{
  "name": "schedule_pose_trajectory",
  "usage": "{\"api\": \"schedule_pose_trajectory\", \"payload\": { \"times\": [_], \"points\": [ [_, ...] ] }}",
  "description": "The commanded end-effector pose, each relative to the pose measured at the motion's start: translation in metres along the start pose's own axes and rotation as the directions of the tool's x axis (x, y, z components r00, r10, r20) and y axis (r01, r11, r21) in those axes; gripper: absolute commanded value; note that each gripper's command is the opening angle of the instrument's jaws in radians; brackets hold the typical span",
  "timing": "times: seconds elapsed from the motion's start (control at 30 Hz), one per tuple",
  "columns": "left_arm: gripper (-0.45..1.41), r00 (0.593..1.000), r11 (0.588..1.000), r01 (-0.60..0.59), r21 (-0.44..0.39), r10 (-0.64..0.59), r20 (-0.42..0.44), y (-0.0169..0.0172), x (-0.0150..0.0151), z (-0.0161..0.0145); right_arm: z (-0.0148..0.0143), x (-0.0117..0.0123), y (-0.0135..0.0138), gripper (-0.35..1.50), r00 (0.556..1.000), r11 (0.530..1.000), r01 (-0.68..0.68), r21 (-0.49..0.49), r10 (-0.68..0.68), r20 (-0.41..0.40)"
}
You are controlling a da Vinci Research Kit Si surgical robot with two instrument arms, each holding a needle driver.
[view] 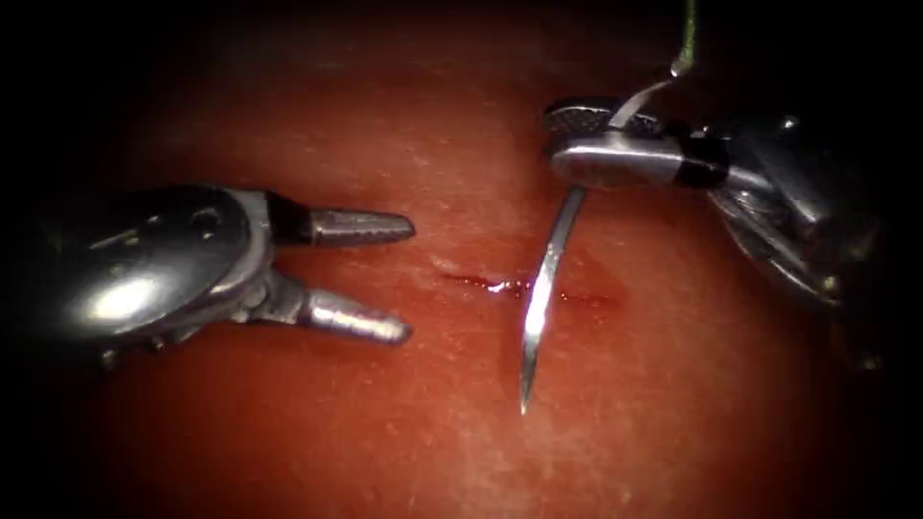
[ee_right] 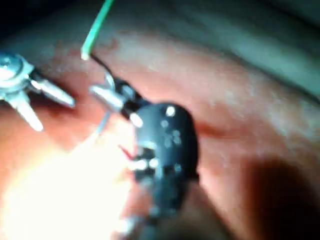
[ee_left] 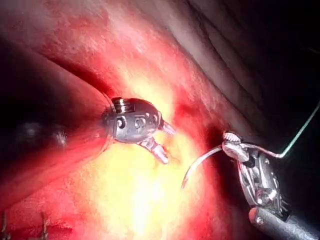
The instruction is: Wound Closure
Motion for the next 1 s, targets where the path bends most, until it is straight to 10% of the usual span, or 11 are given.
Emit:
{"api": "schedule_pose_trajectory", "payload": {
  "times": [0.03,0.6,0.87,1.0],
  "points": [
    [0.72,1.000,1.000,0.002,-0.007,-0.002,0.003,-0.0003,-0.0007,0.0008,0.0003,-0.0005,0.0012,-0.35,1.000,1.000,0.031,0.001,-0.031,0.000],
    [0.26,0.986,0.993,-0.112,0.029,0.107,0.126,0.0002,-0.0035,0.0035,0.0014,-0.0018,0.0056,-0.35,0.924,0.923,0.383,-0.014,-0.383,-0.005],
    [0.74,0.985,0.980,-0.114,0.161,0.089,0.151,-0.0006,-0.0030,0.0042,0.0028,-0.0017,0.0056,-0.35,0.886,0.886,0.463,-0.037,-0.463,-0.005],
    [0.38,0.985,0.989,-0.092,0.116,0.073,0.154,-0.0008,-0.0032,0.0041,0.0034,-0.0016,0.0057,-0.35,0.866,0.865,0.499,-0.044,-0.500,-0.004]
  ]
}}
